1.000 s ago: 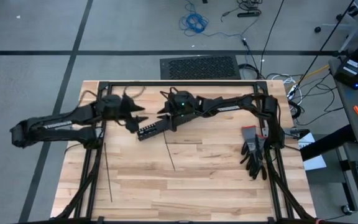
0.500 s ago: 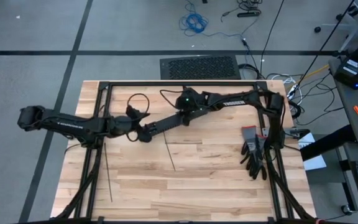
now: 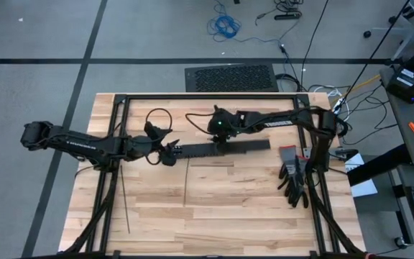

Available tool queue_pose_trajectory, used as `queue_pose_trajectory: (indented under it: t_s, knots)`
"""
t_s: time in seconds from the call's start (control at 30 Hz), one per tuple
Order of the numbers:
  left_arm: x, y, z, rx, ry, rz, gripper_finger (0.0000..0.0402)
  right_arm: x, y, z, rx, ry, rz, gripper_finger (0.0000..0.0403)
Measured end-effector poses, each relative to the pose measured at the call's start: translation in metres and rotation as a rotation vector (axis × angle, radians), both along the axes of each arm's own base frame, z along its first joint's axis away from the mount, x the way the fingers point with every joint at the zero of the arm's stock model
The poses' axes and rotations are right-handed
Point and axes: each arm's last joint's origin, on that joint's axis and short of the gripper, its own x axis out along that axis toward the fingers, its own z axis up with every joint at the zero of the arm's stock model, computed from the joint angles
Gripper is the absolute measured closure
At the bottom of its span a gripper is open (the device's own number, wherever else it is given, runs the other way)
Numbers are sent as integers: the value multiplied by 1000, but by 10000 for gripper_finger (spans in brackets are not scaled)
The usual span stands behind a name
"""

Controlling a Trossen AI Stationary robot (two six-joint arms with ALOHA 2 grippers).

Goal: Ziptie cables
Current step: Close the black cable duct with the cable duct cover

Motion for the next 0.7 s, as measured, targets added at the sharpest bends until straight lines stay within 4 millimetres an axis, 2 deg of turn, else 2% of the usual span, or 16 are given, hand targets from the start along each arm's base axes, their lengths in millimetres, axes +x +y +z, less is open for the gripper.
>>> queue_pose_trajectory:
  t_s: [0.13,0.33,0.47,0.63,0.7]
  knots:
    - [0,0,0,53,34,-20,151,-5,5,31,-136,-56,-32,290]
    - [1,-3,-1,152,127,-210,151,-10,-1,53,-194,-142,-68,290]
    - [2,1,-2,39,95,-262,151,-7,1,51,-176,-159,-82,290]
    - [-6,9,-16,-13,254,-289,147,1,9,38,-133,-148,-92,290]
    - [-7,13,-17,-49,264,-320,136,7,13,32,-121,-162,-91,290]
